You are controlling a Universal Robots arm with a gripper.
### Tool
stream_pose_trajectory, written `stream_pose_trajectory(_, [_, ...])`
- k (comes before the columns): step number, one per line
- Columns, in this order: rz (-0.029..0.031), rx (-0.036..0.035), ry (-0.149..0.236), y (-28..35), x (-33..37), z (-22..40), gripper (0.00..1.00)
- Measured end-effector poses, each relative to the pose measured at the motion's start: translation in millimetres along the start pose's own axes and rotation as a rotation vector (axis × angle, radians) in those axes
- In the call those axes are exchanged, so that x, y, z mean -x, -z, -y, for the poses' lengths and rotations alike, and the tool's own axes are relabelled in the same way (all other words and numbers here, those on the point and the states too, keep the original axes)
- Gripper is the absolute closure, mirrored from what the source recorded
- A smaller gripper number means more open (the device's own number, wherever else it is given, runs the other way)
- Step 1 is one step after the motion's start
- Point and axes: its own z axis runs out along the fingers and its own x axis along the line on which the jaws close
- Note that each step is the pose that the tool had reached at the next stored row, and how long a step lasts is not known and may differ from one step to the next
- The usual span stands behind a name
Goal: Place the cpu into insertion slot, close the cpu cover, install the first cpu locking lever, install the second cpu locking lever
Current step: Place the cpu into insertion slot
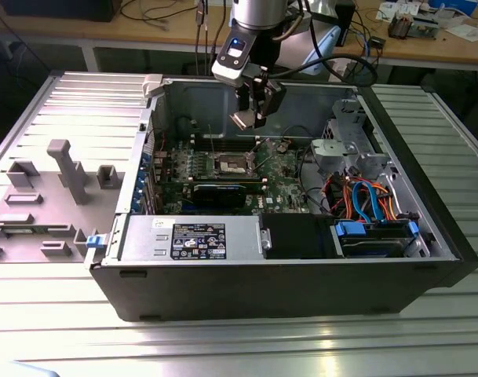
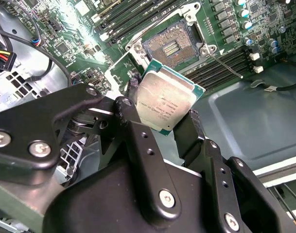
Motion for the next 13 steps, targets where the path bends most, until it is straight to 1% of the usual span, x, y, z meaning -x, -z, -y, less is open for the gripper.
stream_pose_trajectory(5, [0.0000, 0.0000, 0.000, 0.0, 0.0, 0.0, 0.46])
stream_pose_trajectory(7, [0.0003, 0.0001, -0.006, -0.1, 0.0, 0.0, 0.46])
stream_pose_trajectory(8, [0.0008, 0.0003, -0.014, -0.3, 0.0, -0.1, 0.46])
stream_pose_trajectory(13, [0.0049, 0.0018, -0.080, -2.7, 0.1, 0.2, 0.46])
